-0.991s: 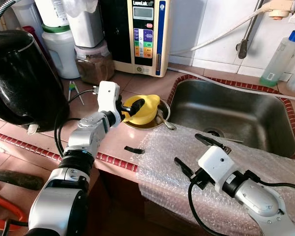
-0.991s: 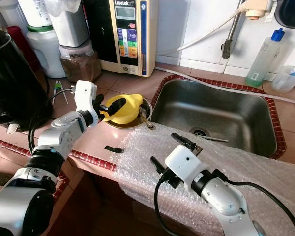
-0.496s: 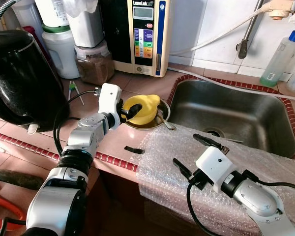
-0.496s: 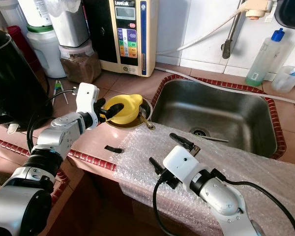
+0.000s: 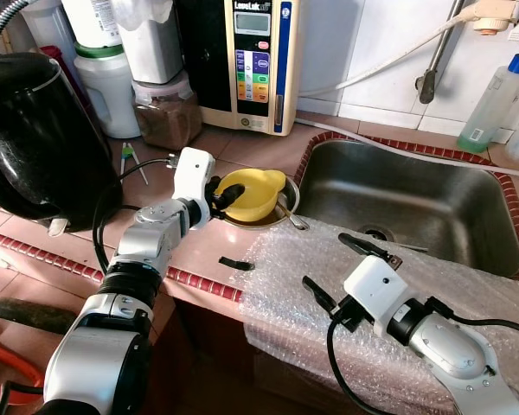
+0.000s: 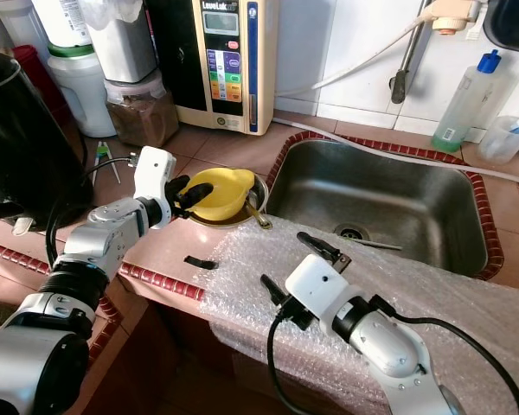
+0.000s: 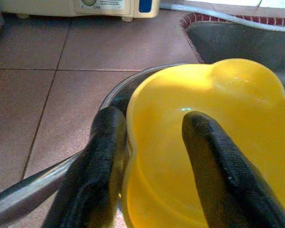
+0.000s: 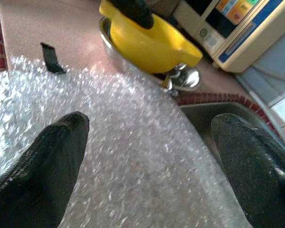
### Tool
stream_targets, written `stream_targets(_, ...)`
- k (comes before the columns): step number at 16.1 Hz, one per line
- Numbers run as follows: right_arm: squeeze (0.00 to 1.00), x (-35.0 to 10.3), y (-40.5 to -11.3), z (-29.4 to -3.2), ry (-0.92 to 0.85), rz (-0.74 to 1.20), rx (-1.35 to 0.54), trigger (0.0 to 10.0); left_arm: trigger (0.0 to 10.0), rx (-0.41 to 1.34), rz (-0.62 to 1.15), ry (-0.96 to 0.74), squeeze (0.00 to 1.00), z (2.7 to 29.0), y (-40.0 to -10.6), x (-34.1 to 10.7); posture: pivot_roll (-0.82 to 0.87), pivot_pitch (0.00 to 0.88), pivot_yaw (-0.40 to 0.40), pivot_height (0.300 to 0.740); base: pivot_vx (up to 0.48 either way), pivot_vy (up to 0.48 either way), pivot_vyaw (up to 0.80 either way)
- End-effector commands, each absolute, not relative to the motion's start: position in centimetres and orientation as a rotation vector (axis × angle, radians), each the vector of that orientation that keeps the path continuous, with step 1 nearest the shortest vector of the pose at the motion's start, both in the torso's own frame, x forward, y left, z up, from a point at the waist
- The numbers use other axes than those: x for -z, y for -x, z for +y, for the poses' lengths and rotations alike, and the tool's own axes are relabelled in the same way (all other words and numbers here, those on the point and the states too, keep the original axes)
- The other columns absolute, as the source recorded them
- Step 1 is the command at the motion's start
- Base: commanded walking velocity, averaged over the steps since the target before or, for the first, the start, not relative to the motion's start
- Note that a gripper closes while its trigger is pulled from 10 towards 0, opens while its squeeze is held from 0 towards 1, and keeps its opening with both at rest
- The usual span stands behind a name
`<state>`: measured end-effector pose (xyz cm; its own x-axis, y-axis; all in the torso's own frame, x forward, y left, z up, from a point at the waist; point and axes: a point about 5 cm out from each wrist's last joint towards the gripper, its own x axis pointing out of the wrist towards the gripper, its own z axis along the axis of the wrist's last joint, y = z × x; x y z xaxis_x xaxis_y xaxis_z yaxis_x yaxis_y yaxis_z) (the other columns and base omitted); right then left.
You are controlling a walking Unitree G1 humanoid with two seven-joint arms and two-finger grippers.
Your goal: Kitchen organization
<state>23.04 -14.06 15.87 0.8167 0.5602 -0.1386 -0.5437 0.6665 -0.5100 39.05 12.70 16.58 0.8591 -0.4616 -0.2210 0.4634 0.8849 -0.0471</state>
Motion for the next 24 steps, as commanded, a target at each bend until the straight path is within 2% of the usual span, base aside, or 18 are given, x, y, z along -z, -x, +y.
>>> stream_targets(1, 0.2, -17.4, -23.1, -14.0, 0.529, -0.108, -0.599, 10.0, 0.0, 0.491, 0.227, -0.031, 0.0, 12.8, -39.3, -17.1, 0.03, 0.052, 0.056, 0.74, 0.0, 0.0, 0.0)
stream_targets(2, 0.2, -17.5, -23.1, -14.0, 0.521, -0.111, -0.595, 10.0, 0.0, 0.492, 0.226, -0.031, 0.0, 12.8, -39.3, -17.1, 0.03, 0.052, 0.056, 0.74, 0.0, 0.0, 0.0)
stream_targets(3, 0.2, -18.1, -23.3, -14.1, 0.508, -0.141, -0.569, 10.0, 5.6, 0.488, 0.22, -0.043, 0.0, 12.8, -39.3, -17.1, 0.02, 0.053, 0.056, 0.74, 0.0, 0.0, 0.0)
stream_targets(4, 0.18, -18.4, -23.4, -14.1, 0.498, -0.153, -0.559, 10.0, 10.0, 0.487, 0.221, -0.04, 0.0, 12.9, -39.4, -17.2, 0.02, 0.055, 0.058, 0.74, 0.0, 0.0, 0.0)
stream_targets(5, 0.11, -18.4, -23.5, -14.1, 0.508, -0.154, -0.553, 10.0, 1.8, 0.5, 0.221, -0.029, 0.0, 12.9, -39.4, -17.2, 0.02, 0.054, 0.061, 0.74, 0.0, 0.0, 0.0)
stream_targets(6, 0.09, -18.3, -23.5, -14.2, 0.51, -0.153, -0.548, 10.0, 0.0, 0.515, 0.224, -0.022, 0.0, 12.9, -39.4, -17.4, 0.02, 0.051, 0.062, 0.74, 0.0, 0.0, 0.0)
stream_targets(9, 0.02, -18.1, -23.5, -14.2, 0.517, -0.145, -0.543, 10.0, 0.0, 0.583, 0.29, -0.107, 0.0, 13.0, -39.3, -17.3, 0.03, 0.048, 0.077, 0.74, 0.0, 0.0, 0.0)
stream_targets(18, 0.0, -18.0, -24.1, -14.2, 0.558, -0.141, -0.56, 10.0, 0.0, 0.653, 0.37, -0.242, 0.0, 13.6, -39.1, -17.0, 0.05, 0.036, 0.068, 0.74, 0.0, 0.0, 0.0)
stream_targets(22, 0.0, -18.0, -24.1, -14.5, 0.565, -0.144, -0.541, 10.0, 0.0, 0.638, 0.36, -0.251, 0.0, 13.4, -39.3, -17.1, 0.03, 0.032, 0.081, 0.74, 0.0, 0.0, 0.0)
stream_targets(24, 0.0, -18.1, -24.2, -14.5, 0.559, -0.149, -0.532, 10.0, 0.0, 0.584, 0.285, -0.221, 0.0, 13.1, -39.7, -17.8, 0.03, 0.041, 0.077, 0.74, 0.0, 0.0, 0.0)
